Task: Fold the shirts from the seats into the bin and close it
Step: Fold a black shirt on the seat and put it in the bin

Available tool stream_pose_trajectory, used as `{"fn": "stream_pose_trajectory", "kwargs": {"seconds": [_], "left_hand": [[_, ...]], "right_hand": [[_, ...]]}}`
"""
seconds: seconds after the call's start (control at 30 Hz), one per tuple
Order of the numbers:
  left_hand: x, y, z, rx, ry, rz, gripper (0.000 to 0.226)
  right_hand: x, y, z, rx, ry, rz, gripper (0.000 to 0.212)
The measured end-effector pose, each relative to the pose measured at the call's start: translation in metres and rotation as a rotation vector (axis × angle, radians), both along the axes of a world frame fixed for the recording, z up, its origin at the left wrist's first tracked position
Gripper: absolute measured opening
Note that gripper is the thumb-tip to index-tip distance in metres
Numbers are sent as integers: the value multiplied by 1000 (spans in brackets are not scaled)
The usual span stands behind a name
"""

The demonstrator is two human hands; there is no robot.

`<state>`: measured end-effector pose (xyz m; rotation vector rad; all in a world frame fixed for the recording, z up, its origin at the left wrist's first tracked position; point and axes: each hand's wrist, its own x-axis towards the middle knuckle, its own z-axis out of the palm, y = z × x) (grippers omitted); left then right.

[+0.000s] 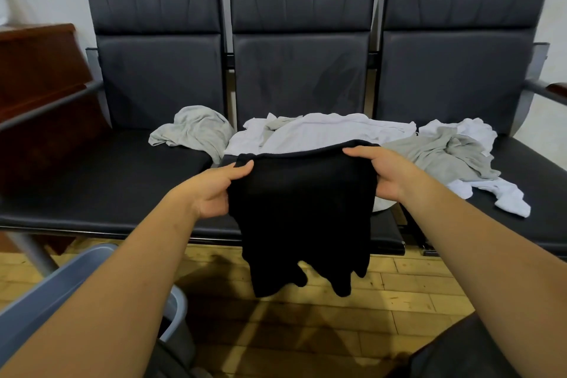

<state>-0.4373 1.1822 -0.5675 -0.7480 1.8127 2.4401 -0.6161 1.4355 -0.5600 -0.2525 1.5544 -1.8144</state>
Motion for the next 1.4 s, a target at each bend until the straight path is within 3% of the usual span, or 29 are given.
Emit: {"fn": "stream_pose_trajectory", "kwargs": {"seconds": [0.07,0.13,0.23,0.27,0.3,0.4,0.47,0.53,0.63,0.7,0.77,0.87,1.0,1.07,1.13,1.17,1.2,1.27,1.4], "left_hand": [[0,-4,1,17,-53,52,41],[3,-7,3,103,9,123,45],[9,-12,7,234,186,145,46],[9,-13,7,198,192,138,45],[9,-15,7,83,156,147,45],[10,-28,1,-504,-99,199,43],[14,-35,-4,-696,-262,186,39],[18,-32,-3,-584,-307,174,31],[18,-28,2,-263,-146,212,20],[18,-31,6,-109,-61,215,24],[19,-34,6,-92,-95,197,29],[20,-38,8,-50,-149,225,15],[20,-44,8,51,93,279,21],[21,-52,0,-206,114,379,22],[24,-60,-5,-736,42,452,22],[25,-63,-6,-886,14,445,23],[25,-66,-8,-916,15,430,23],[25,-67,-10,-765,44,412,21],[19,-66,-7,-286,99,458,20]], "right_hand": [[-4,4,0,62,4,64,41],[-6,7,-1,45,-21,83,44],[-11,10,-1,-144,-72,12,37],[-14,12,0,-205,-82,-20,37],[-16,13,0,-246,-88,-49,37],[-22,14,-4,-210,-45,-120,40],[-25,14,-10,-104,-9,-151,38],[-27,13,-16,-12,-7,-169,34],[-29,13,-19,28,-51,-168,30],[-28,15,-17,-12,-85,-123,29],[-26,17,-14,-99,-107,-91,29],[-24,17,-12,-205,-109,-96,27],[-29,15,-15,-156,-19,-146,32],[-33,17,-16,-91,20,-185,31],[-36,19,-20,-1,77,-220,28],[-38,19,-22,62,117,-238,26],[-39,19,-25,121,153,-248,25],[-40,18,-28,164,155,-245,25],[-38,16,-19,38,7,-208,31]]}}
